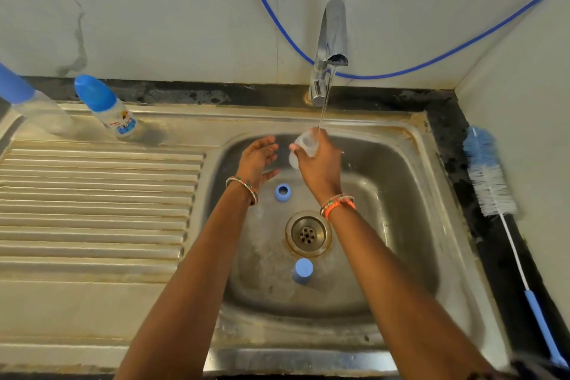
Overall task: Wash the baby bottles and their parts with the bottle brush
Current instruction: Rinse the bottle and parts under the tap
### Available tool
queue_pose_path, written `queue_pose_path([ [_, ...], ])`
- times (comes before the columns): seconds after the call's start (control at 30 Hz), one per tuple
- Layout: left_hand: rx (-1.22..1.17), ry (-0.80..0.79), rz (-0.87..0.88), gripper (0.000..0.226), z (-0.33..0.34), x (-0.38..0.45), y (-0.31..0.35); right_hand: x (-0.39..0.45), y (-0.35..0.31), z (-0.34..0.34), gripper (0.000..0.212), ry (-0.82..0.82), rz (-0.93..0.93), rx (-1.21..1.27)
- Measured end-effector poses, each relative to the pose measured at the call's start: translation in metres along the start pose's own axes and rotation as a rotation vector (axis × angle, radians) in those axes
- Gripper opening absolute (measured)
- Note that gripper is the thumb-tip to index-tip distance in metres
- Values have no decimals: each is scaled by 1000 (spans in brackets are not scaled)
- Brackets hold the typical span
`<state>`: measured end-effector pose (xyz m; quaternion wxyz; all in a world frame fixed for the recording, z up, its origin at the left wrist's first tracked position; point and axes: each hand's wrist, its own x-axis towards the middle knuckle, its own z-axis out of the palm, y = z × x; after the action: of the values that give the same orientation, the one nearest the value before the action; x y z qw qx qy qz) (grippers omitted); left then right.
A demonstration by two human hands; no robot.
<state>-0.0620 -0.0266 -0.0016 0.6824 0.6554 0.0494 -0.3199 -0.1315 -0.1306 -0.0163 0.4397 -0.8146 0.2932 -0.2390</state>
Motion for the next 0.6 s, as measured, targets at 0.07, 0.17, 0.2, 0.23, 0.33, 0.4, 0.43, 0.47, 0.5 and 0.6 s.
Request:
queue_pose_path([
  [0.07,20,-7,-5,30,-1,1,-1,1,-8,-3,38,101,-88,78],
  [0.17,35,-1,-36,28,0,-1,-4,8,-5,-1,40,-95,2,-10],
  [0.2,28,4,-41,25,1,-1,-5,10,-3,-1,36,-106,9,-41],
  [0.23,23,8,-40,23,2,-1,-6,11,-4,-2,33,-72,-1,-30],
  [0.33,-5,31,-34,18,3,-2,-3,13,-17,-12,19,20,82,262],
  [0.4,-65,35,-13,20,5,-4,2,16,-24,-19,12,-36,337,657],
  [0.43,-107,21,7,21,8,-6,6,18,-25,-23,13,-87,472,875],
  [0.47,-138,-7,36,21,10,-8,10,20,-25,-26,16,-127,583,1053],
  [0.5,-154,-46,71,20,13,-10,13,20,-25,-29,19,-151,662,1175],
  [0.6,-148,-140,161,16,26,-19,24,19,-20,-28,26,-178,763,1335],
])
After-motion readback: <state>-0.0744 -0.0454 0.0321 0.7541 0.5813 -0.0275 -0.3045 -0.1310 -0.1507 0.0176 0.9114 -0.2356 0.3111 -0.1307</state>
